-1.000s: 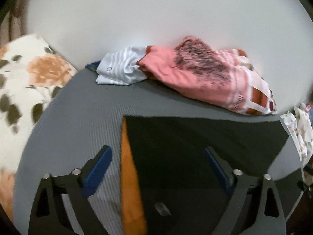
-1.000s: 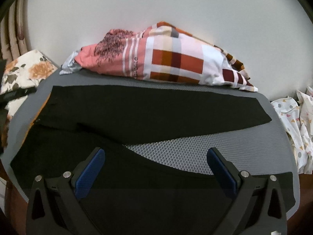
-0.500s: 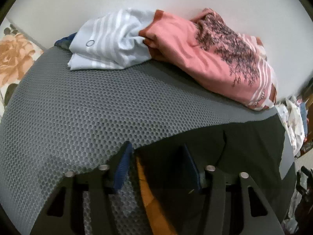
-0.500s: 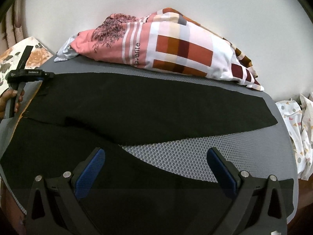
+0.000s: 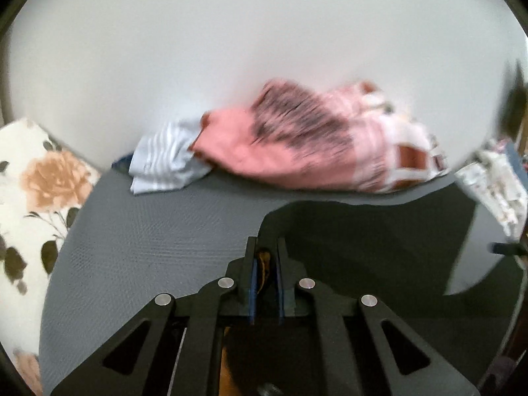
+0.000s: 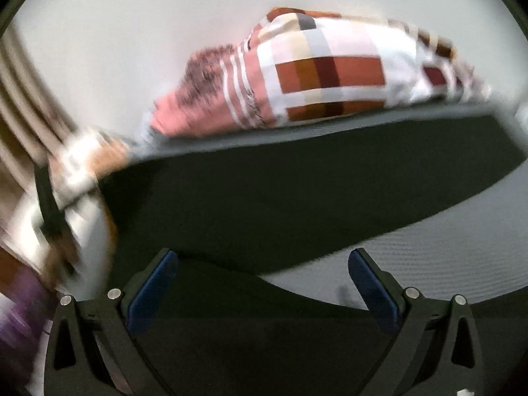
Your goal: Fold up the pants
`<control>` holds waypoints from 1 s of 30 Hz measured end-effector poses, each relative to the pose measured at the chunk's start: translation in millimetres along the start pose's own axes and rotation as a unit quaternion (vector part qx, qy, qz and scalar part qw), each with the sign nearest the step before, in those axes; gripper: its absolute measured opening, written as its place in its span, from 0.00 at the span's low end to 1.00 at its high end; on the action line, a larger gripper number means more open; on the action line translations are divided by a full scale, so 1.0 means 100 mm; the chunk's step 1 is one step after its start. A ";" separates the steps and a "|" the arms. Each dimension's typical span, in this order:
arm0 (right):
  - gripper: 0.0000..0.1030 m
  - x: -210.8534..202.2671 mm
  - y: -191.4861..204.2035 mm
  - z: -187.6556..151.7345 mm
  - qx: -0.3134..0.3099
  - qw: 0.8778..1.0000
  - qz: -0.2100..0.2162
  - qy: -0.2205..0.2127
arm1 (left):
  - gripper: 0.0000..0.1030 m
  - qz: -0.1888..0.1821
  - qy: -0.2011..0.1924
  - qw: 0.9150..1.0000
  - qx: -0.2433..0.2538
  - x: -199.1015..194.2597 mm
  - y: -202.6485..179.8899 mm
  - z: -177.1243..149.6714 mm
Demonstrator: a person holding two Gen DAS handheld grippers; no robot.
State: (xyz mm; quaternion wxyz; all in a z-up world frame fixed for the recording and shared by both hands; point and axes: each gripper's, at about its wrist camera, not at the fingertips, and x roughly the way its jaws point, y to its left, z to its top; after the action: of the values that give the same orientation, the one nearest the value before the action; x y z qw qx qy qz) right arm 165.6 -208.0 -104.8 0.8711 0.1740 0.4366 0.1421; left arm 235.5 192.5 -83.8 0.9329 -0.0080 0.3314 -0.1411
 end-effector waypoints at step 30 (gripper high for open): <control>0.07 0.38 -0.63 0.28 0.166 0.971 0.168 0.039 | 0.09 -0.024 0.019 0.991 -0.130 -1.26 -0.48 -1.33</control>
State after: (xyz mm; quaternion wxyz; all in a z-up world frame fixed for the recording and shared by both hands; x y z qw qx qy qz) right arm 215.7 -254.5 -143.0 0.7761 0.3810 0.4524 0.2189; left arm 47.3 190.5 -104.4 0.9139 -0.1344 0.3639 -0.1196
